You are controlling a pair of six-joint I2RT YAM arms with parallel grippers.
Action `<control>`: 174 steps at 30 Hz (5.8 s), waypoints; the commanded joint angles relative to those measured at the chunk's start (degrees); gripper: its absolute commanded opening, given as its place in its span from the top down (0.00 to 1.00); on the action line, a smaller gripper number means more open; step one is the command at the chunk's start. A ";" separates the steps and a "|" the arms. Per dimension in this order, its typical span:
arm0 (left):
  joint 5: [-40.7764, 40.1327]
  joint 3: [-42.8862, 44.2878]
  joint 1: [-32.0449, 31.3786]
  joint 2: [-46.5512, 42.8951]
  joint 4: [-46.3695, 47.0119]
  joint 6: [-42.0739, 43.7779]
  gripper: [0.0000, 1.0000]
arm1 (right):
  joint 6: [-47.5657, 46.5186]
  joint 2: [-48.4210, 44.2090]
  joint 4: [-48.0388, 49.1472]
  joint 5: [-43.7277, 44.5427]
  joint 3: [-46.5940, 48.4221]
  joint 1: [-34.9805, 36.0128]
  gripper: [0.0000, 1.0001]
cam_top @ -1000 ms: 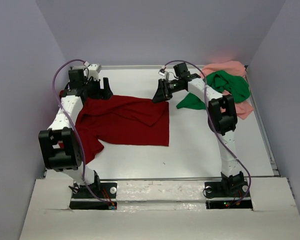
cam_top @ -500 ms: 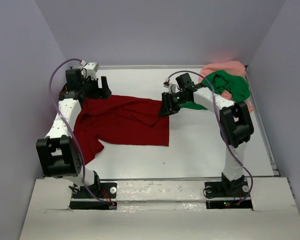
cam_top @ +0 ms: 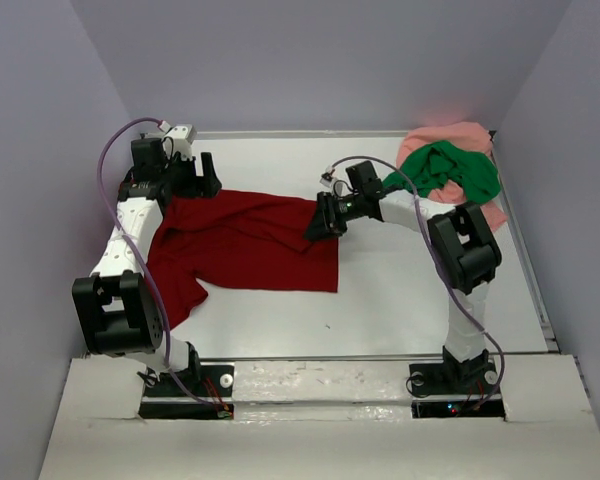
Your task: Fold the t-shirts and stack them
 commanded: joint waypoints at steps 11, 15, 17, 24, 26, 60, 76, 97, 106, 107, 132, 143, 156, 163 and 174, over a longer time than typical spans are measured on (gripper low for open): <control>0.80 -0.89 -0.32 -2.66 1.24 -0.42 0.07 | -2.03 9.69 -5.49 8.69 9.88 6.43 0.57; 0.98 -1.24 -0.23 -2.83 1.50 -0.34 0.07 | -4.06 8.90 -6.19 13.35 11.02 7.57 0.58; 1.24 -1.68 -0.23 -3.27 1.85 -0.25 0.07 | -4.59 8.29 -6.28 15.81 11.46 7.57 0.58; 1.77 -1.77 -0.23 -3.71 1.94 0.02 0.08 | -9.07 9.52 -14.45 25.92 17.35 9.41 0.59; 1.77 -1.77 -0.23 -3.62 2.03 0.02 0.07 | -10.39 8.38 -15.07 29.08 17.35 9.42 0.60; 2.65 -1.77 -0.32 -4.50 2.82 0.02 0.08 | -14.09 8.90 -16.48 31.65 20.51 13.11 1.00; 2.39 -2.65 -0.23 -5.73 3.35 0.02 0.09 | -18.65 7.41 -16.39 45.09 23.41 10.74 1.00; 3.00 -2.38 -0.23 -4.77 3.52 0.10 0.09 | -16.46 5.21 -16.83 28.48 21.04 10.21 0.16; 3.18 -2.12 -0.32 -4.42 3.43 0.02 0.09 | -16.11 7.58 -18.23 28.13 19.99 10.21 0.18; 3.18 -2.12 -0.32 -4.33 3.43 0.02 0.09 | -16.28 8.02 -18.41 27.95 20.08 10.21 0.19; 3.35 -2.03 -0.41 -4.68 3.52 -0.07 0.09 | -15.32 14.35 -20.34 26.28 20.25 10.21 0.75; 3.35 -2.29 -0.41 -5.21 3.70 0.10 0.09 | -18.21 13.03 -22.10 30.85 23.23 10.21 1.00; 3.53 -2.82 -0.41 -5.38 3.61 0.54 0.09 | -25.16 14.52 -28.34 39.81 36.77 10.21 1.00; 3.62 -2.74 -0.41 -5.47 3.61 0.63 0.09 | -27.87 15.41 -29.93 40.96 38.98 9.16 1.00; 3.62 -1.59 -0.41 -4.77 2.55 0.90 0.09 | -29.38 11.19 -29.14 42.63 29.58 3.10 1.00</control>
